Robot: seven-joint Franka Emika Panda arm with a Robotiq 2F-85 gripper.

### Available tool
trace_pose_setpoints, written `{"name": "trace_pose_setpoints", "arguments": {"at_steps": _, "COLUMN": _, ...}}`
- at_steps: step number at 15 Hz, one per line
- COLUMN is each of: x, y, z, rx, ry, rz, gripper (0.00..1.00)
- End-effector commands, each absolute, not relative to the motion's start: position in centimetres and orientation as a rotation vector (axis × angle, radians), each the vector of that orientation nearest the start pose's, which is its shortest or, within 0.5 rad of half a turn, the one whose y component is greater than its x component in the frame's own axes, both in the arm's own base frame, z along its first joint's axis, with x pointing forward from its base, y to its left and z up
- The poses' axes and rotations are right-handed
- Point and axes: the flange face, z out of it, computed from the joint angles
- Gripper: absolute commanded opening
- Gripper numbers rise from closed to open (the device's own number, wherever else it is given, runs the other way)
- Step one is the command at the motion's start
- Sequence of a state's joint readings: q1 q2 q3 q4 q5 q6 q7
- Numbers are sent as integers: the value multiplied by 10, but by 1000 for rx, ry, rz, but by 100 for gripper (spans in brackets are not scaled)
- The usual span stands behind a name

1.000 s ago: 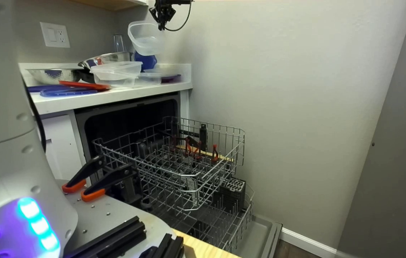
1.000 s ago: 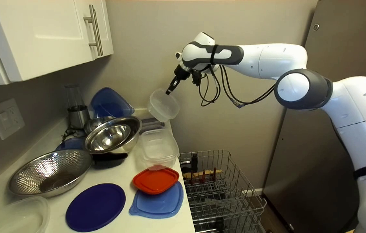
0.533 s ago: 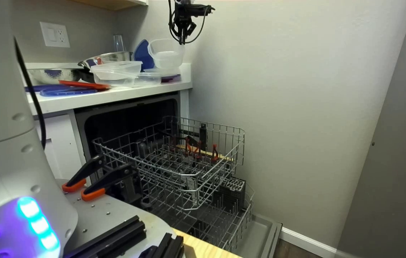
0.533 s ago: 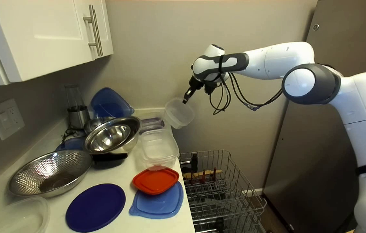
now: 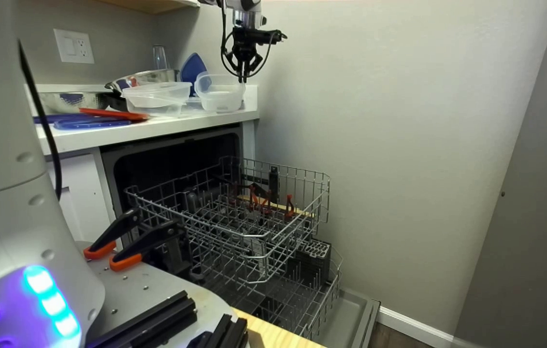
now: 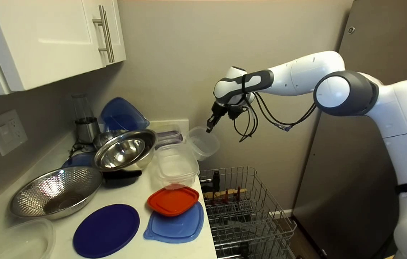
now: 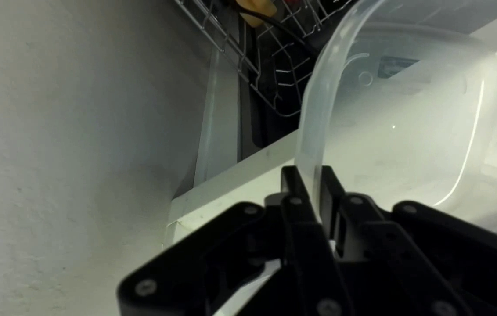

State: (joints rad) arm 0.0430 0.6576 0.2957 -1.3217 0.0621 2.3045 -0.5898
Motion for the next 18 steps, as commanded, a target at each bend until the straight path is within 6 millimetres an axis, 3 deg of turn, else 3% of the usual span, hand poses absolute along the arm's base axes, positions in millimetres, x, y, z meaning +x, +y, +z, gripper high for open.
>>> {"name": "trace_pose_setpoints", "arguments": {"at_steps": 1, "x": 719, "y": 209, "z": 396, "rx": -2690, "ry": -1099, "rz": -516, "gripper": 4}}
{"name": "trace_pose_setpoints", "arguments": {"at_steps": 8, "x": 714, "y": 218, "z": 389, "rx": -2682, "ry": -1102, "rz": -489, "gripper": 4}}
{"name": "trace_pose_setpoints", "arguments": {"at_steps": 12, "x": 715, "y": 209, "z": 391, "rx": -2712, "ry": -1082, "rz": -505, "gripper": 4}}
{"name": "trace_pose_setpoints", "arguments": {"at_steps": 14, "x": 711, "y": 188, "z": 394, "rx": -2755, "ry": -1038, "rz": -504, "gripper": 4}}
{"name": "trace_pose_setpoints", "arguments": {"at_steps": 18, "x": 686, "y": 123, "z": 396, "rx": -2908, "ry": -887, "rz": -430, "gripper": 4}}
